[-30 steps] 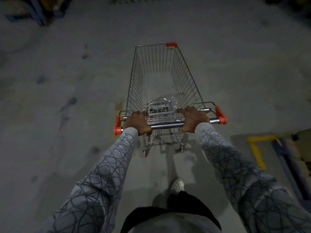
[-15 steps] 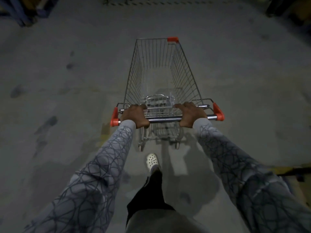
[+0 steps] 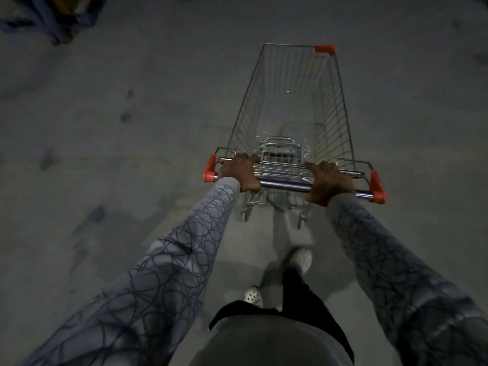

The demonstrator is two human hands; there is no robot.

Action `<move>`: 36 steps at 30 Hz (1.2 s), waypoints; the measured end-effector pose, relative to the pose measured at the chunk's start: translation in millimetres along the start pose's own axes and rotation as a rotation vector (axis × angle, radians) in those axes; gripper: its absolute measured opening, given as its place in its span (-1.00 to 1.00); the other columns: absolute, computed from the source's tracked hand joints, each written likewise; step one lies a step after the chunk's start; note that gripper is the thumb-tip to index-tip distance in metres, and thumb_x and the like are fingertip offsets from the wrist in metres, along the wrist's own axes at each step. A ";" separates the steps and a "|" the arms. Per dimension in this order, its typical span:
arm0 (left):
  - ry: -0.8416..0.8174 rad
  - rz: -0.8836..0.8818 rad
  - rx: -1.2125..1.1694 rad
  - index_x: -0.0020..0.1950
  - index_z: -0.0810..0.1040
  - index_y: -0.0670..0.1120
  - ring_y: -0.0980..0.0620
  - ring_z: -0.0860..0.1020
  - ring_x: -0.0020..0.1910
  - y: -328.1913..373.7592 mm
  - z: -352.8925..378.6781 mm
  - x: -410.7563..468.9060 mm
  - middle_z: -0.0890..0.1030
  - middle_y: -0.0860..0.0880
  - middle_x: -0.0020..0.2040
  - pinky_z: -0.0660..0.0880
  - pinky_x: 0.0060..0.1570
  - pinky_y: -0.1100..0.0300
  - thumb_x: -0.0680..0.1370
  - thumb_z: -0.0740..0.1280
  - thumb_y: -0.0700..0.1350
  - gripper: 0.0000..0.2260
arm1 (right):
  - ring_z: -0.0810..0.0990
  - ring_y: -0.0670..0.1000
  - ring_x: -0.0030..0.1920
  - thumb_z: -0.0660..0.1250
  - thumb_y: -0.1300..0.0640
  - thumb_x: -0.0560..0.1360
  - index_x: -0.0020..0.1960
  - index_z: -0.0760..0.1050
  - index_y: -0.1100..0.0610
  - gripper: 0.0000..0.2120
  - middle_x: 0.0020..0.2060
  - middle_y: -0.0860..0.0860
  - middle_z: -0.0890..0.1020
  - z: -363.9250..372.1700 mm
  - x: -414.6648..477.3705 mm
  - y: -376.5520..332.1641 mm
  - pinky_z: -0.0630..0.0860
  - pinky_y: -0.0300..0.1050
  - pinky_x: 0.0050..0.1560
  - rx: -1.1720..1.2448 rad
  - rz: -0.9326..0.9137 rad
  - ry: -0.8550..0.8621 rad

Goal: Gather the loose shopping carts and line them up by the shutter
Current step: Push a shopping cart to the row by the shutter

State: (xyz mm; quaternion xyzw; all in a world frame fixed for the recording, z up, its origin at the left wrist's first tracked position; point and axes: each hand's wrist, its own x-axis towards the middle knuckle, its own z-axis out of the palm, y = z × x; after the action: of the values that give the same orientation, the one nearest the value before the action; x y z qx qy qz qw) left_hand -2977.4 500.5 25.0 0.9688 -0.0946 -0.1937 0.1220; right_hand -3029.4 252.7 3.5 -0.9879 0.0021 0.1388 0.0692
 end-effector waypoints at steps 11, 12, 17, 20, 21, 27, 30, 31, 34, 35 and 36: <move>0.022 -0.152 -0.032 0.40 0.40 0.15 -0.15 0.54 0.21 49.9 -90.6 265.7 0.53 -0.06 0.25 0.39 -0.03 0.07 0.15 0.52 0.03 -0.19 | 0.39 0.16 0.39 0.25 -0.13 0.16 0.54 0.23 -0.19 -0.08 0.33 0.09 0.46 -103.3 296.0 82.1 0.46 0.23 0.29 -0.021 -0.104 -0.099; 0.032 -0.168 -0.041 0.41 0.40 0.15 -0.15 0.54 0.21 55.0 -96.8 287.3 0.53 -0.06 0.25 0.37 -0.05 0.08 0.15 0.51 0.03 -0.18 | 0.38 0.16 0.40 0.25 -0.15 0.15 0.55 0.22 -0.18 -0.07 0.34 0.09 0.45 -113.2 320.5 89.8 0.45 0.24 0.30 -0.033 -0.122 -0.103; 0.092 -0.218 -0.040 0.40 0.44 0.12 -0.15 0.57 0.17 73.7 -126.6 384.0 0.58 -0.09 0.19 0.49 0.06 0.05 0.17 0.45 0.07 -0.23 | 0.34 0.16 0.42 0.23 -0.19 0.16 0.56 0.20 -0.17 -0.06 0.36 0.08 0.42 -159.5 428.1 115.1 0.42 0.24 0.34 -0.042 -0.183 -0.158; 0.108 -0.228 -0.032 0.41 0.45 0.10 -0.15 0.57 0.17 73.4 -148.0 441.1 0.60 -0.09 0.19 0.50 0.09 0.04 0.22 0.44 0.05 -0.27 | 0.36 0.15 0.41 0.30 -0.16 0.23 0.56 0.20 -0.18 -0.11 0.35 0.08 0.43 -176.8 493.4 122.7 0.42 0.21 0.34 -0.055 -0.218 -0.156; 0.113 -0.227 -0.034 0.41 0.46 0.09 -0.15 0.57 0.18 72.0 -156.4 461.5 0.60 -0.09 0.19 0.50 0.10 0.03 0.22 0.44 0.05 -0.27 | 0.37 0.15 0.40 0.33 -0.14 0.26 0.55 0.21 -0.17 -0.14 0.35 0.08 0.44 -183.2 516.1 123.6 0.41 0.20 0.35 -0.061 -0.225 -0.147; 0.127 -0.225 -0.013 0.40 0.48 0.08 -0.16 0.60 0.13 48.3 -221.3 603.4 0.64 -0.09 0.15 0.51 0.10 0.04 0.22 0.45 0.06 -0.28 | 0.42 0.14 0.38 0.38 -0.04 0.33 0.52 0.27 -0.17 -0.23 0.31 0.06 0.49 -216.4 668.8 115.7 0.42 0.18 0.34 -0.064 -0.213 -0.059; 0.143 -0.196 -0.027 0.41 0.48 0.08 -0.16 0.59 0.18 28.6 -255.7 677.9 0.63 -0.10 0.20 0.49 0.14 0.06 0.25 0.46 0.06 -0.30 | 0.43 0.16 0.37 0.38 -0.11 0.31 0.52 0.27 -0.16 -0.22 0.32 0.07 0.49 -237.2 749.2 106.5 0.44 0.18 0.32 -0.077 -0.195 -0.068; 0.146 -0.190 -0.019 0.41 0.49 0.08 -0.16 0.59 0.19 22.7 -268.0 702.2 0.63 -0.10 0.21 0.49 0.15 0.06 0.26 0.46 0.07 -0.31 | 0.44 0.17 0.36 0.35 -0.11 0.29 0.51 0.29 -0.16 -0.21 0.30 0.08 0.50 -243.3 773.5 103.2 0.45 0.18 0.31 -0.079 -0.181 -0.052; 0.123 -0.173 -0.027 0.39 0.49 0.09 -0.17 0.59 0.19 2.4 -303.8 768.3 0.63 -0.09 0.20 0.49 0.16 0.03 0.26 0.46 0.09 -0.32 | 0.47 0.21 0.32 0.31 -0.09 0.28 0.50 0.33 -0.14 -0.24 0.28 0.12 0.52 -259.0 842.0 91.5 0.48 0.21 0.26 -0.058 -0.171 -0.022; 0.114 -0.177 -0.018 0.40 0.48 0.09 -0.17 0.59 0.19 -3.0 -315.3 789.1 0.63 -0.09 0.20 0.49 0.15 0.02 0.25 0.46 0.08 -0.31 | 0.47 0.21 0.33 0.34 -0.07 0.32 0.50 0.33 -0.14 -0.27 0.28 0.12 0.51 -264.8 862.5 87.4 0.49 0.22 0.25 -0.051 -0.157 -0.031; 0.097 -0.184 -0.010 0.40 0.47 0.10 -0.17 0.58 0.18 -7.2 -325.9 808.4 0.62 -0.08 0.19 0.49 0.14 0.00 0.23 0.46 0.06 -0.29 | 0.47 0.22 0.33 0.37 -0.04 0.34 0.50 0.32 -0.15 -0.28 0.28 0.12 0.51 -270.8 881.7 83.7 0.51 0.21 0.24 -0.041 -0.139 -0.047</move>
State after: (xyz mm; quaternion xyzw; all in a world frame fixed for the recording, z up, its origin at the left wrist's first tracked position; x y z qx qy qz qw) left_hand -2113.4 385.9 30.1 0.9810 0.0019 -0.1576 0.1131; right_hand -2109.4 145.8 7.9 -0.9834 -0.0708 0.1566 0.0585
